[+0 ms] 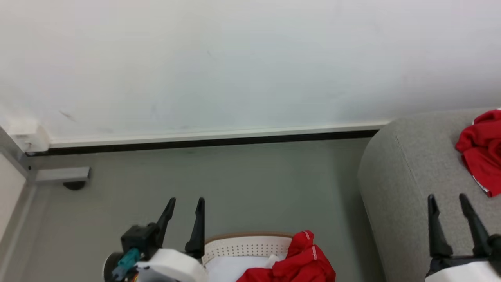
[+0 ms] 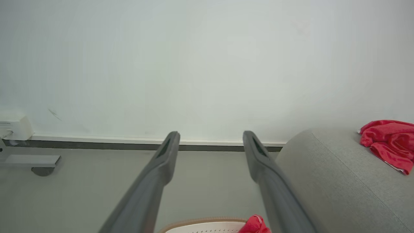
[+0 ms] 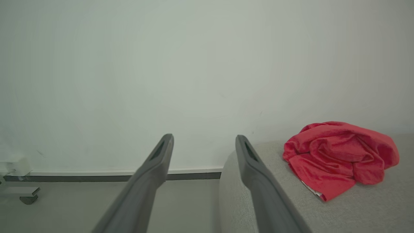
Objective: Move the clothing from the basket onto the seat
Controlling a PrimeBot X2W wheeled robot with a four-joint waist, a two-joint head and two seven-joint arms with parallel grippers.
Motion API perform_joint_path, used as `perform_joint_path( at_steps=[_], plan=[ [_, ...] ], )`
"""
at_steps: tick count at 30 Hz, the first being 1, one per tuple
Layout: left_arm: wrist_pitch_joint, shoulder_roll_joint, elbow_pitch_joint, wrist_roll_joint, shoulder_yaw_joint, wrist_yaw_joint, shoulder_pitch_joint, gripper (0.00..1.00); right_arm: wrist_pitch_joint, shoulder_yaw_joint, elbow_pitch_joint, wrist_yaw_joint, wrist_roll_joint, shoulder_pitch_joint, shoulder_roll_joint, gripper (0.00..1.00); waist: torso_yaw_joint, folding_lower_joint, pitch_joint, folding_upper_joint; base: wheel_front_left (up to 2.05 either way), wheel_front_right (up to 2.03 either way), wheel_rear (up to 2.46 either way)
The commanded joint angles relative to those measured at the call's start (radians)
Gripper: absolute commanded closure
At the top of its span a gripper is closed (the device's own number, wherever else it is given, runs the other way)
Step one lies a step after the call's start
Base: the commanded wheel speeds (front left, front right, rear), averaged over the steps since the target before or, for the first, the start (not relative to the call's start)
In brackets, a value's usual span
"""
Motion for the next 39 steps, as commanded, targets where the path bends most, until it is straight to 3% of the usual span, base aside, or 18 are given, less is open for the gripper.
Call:
perform_joint_path(
  at_steps=[1,15,28,39],
  plan=[
    [0.000,-0.005,-0.012,0.025,0.018,-0.004,0.033,0.00,-0.003,0.000,0.002,-0.003,-0.012,0.025,0.007,0.00,0.019,0.0004,-0.026,0.0000,0.00,0.00,0.00],
    [0.000,-0.103,-0.072,0.201,0.263,-0.112,0.250,0.00,-0.003,0.022,0.019,-0.003,-0.089,0.164,0.071,0.00,0.018,0.0004,-0.088,0.0000,0.00,0.00,0.00],
    [0.000,-0.147,-0.051,0.273,0.334,-0.177,0.272,0.00,-0.003,0.023,0.036,-0.003,-0.088,0.154,0.082,0.00,0.029,0.0004,-0.099,0.0000,0.00,0.00,0.00],
    [0.000,-0.156,-0.044,0.287,0.354,-0.200,0.271,0.00,-0.003,0.031,0.036,-0.003,-0.085,0.146,0.084,0.00,0.031,0.0004,-0.094,0.0000,0.00,0.00,0.00]
  ],
)
